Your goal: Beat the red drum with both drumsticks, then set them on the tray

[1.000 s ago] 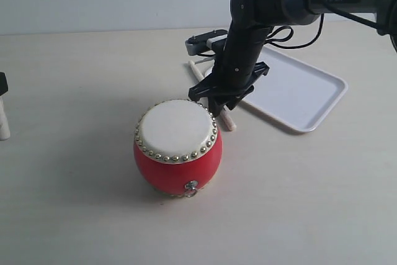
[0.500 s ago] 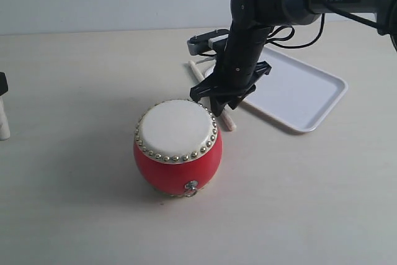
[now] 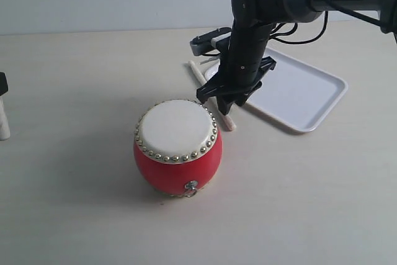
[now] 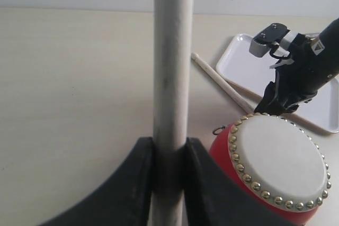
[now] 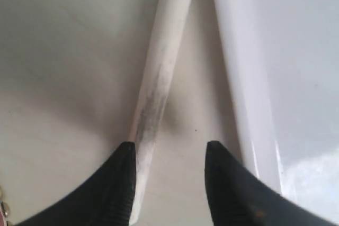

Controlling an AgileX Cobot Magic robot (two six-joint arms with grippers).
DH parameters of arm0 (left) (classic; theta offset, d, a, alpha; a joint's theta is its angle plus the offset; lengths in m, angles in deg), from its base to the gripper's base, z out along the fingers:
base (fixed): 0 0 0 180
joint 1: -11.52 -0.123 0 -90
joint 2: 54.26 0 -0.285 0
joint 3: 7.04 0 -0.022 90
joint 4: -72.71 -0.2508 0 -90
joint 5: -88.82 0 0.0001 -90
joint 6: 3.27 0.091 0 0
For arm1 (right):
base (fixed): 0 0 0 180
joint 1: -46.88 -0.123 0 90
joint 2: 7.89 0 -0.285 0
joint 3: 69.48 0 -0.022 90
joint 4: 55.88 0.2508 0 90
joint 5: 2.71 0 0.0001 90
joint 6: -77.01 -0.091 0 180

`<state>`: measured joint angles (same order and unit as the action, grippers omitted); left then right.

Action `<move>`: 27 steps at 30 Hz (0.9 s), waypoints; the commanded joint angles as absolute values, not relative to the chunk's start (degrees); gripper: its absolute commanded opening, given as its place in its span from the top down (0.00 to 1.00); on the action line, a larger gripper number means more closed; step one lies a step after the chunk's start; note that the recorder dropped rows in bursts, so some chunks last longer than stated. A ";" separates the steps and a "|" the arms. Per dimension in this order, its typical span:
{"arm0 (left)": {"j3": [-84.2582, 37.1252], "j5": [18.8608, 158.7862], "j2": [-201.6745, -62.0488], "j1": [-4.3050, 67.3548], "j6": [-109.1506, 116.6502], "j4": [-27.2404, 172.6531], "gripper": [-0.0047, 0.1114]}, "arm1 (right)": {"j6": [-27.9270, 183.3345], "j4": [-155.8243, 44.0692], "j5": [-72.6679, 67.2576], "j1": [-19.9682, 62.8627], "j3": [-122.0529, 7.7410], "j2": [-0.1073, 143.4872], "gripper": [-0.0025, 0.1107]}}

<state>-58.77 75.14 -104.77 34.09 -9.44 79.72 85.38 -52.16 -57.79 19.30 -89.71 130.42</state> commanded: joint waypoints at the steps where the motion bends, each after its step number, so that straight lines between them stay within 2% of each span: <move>1: -58.92 75.67 -104.74 34.44 -9.74 79.82 0.96 | 85.43 -51.73 -58.09 18.91 -89.73 130.03 0.61; 21: -58.92 75.67 -104.74 34.44 -9.74 79.82 0.96 | 83.74 -52.19 -57.15 17.98 -89.73 132.58 0.61; 27: -58.92 75.79 -104.74 34.44 -9.74 79.82 0.96 | 82.93 -52.01 -57.38 17.98 -89.73 132.70 0.67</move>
<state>-58.77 75.14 -104.77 34.09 -9.44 79.72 83.31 -52.16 -57.25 18.03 -89.71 132.14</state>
